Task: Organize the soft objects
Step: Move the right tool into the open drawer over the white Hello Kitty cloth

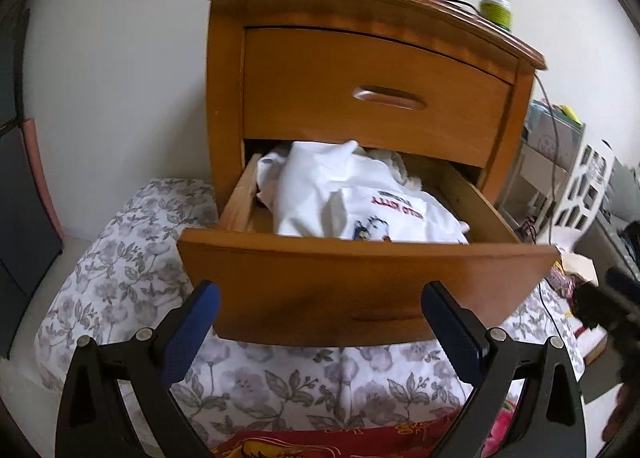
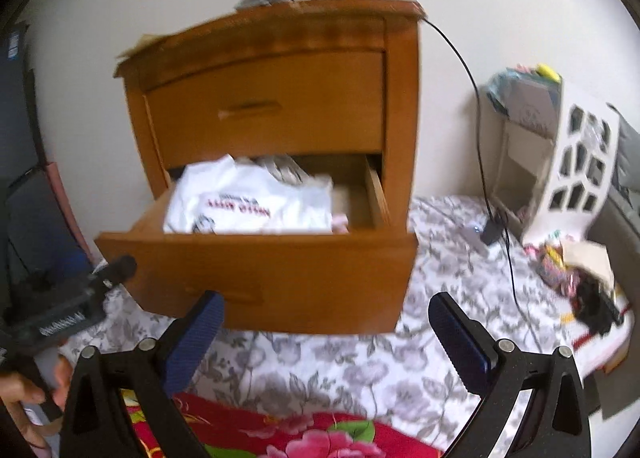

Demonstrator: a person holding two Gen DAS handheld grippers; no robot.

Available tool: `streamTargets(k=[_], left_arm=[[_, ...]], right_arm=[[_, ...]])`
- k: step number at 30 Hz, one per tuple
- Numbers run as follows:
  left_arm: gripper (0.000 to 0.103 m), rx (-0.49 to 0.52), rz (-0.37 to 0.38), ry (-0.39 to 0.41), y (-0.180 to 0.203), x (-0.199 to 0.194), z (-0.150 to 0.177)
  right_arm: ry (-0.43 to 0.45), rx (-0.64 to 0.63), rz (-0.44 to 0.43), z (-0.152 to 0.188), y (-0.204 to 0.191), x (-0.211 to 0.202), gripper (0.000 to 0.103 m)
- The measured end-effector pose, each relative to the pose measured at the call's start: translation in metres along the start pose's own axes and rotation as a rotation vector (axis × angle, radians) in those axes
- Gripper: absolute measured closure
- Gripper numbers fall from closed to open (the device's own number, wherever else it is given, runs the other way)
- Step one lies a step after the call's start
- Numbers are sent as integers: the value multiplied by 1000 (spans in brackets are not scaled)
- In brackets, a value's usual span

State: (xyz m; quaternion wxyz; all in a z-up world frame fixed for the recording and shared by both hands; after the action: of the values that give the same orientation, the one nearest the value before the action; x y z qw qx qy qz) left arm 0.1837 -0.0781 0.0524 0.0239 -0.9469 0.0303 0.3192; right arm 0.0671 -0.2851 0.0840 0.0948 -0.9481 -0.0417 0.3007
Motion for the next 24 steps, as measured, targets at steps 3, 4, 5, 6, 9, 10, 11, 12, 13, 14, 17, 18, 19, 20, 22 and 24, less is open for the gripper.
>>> streamTargets(k=[3, 4, 5, 6, 9, 10, 11, 12, 13, 14, 17, 18, 19, 20, 22, 24], left_arm=[[2, -37, -18, 8, -7, 0, -9], [2, -54, -28, 4, -11, 1, -12], [2, -68, -33, -2, -14, 3, -15], [2, -87, -37, -8, -18, 6, -17], [2, -135, -54, -34, -31, 14, -24], [2, -144, -53, -45, -34, 16, -26], [2, -160, -53, -52, -39, 19, -28], [2, -170, -52, -56, -42, 20, -30], [2, -183, -50, -58, -46, 21, -32], [2, -191, -48, -58, -49, 22, -33], [2, -203, -51, -51, -55, 25, -33], [2, -202, -50, -50, -57, 26, -31], [2, -201, -49, -54, -58, 28, -29], [2, -201, -48, -64, -59, 31, -26], [2, -204, -43, -71, -62, 35, -23], [2, -203, -36, -68, -64, 36, -21]], right_arm=[[12, -38, -37, -23, -9, -2, 0], [13, -44, -52, -29, -13, -1, 0], [12, -50, -76, -39, -17, 1, 0], [6, -53, -89, -45, -20, 4, 0], [-25, -66, -114, -63, -30, 15, 0], [-41, -74, -117, -69, -33, 21, 0], [-55, -83, -121, -74, -37, 26, 0], [-75, -95, -124, -80, -41, 35, 0], [-91, -104, -125, -85, -44, 42, 0], [-109, -109, -130, -89, -46, 50, 0], [-176, -80, -155, -98, -48, 74, 0], [-202, -69, -158, -100, -49, 82, 0], [-234, -56, -156, -101, -50, 92, 0], [-272, -44, -151, -102, -51, 104, 0], [-348, -16, -138, -100, -52, 124, 0], [-402, 8, -141, -97, -55, 142, 0]])
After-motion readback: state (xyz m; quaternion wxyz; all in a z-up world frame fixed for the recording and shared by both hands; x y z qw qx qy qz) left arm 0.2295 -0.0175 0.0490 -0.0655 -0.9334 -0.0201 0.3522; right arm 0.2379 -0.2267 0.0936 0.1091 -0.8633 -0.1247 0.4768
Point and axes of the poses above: each gripper's, at about its wrist camera, not at the fingertips, and x roughly the way its jaws point, y to its right, z to its underside, the point moved 1 cm from there along x, roughly the way its jaws point, and after that the axes turned 13 degrees about -z, right-handed, at the moved point
